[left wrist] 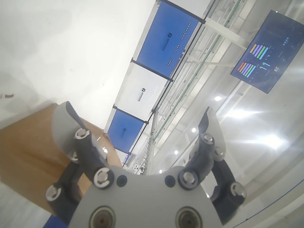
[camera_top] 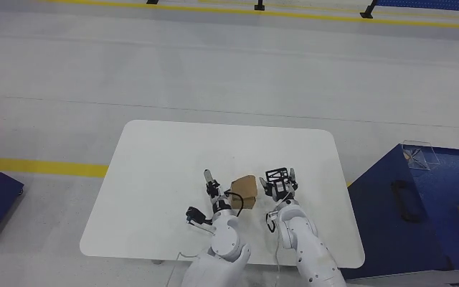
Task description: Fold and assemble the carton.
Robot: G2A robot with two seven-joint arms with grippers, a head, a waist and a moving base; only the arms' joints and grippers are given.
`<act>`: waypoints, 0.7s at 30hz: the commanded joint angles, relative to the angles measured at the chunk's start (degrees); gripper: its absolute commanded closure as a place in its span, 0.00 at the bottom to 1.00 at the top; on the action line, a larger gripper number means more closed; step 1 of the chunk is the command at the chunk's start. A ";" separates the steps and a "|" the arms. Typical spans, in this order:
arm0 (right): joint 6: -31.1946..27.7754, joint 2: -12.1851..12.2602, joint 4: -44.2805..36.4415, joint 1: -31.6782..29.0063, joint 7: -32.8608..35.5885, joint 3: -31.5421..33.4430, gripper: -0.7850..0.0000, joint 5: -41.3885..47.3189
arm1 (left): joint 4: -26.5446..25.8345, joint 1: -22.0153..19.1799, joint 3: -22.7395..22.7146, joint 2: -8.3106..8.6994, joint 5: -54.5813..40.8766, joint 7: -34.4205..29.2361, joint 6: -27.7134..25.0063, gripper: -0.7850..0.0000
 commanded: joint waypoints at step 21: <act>0.49 0.59 -6.28 -3.19 -2.14 5.64 0.00 6.47 | -11.14 5.67 3.71 5.61 17.99 -7.64 8.76 0.00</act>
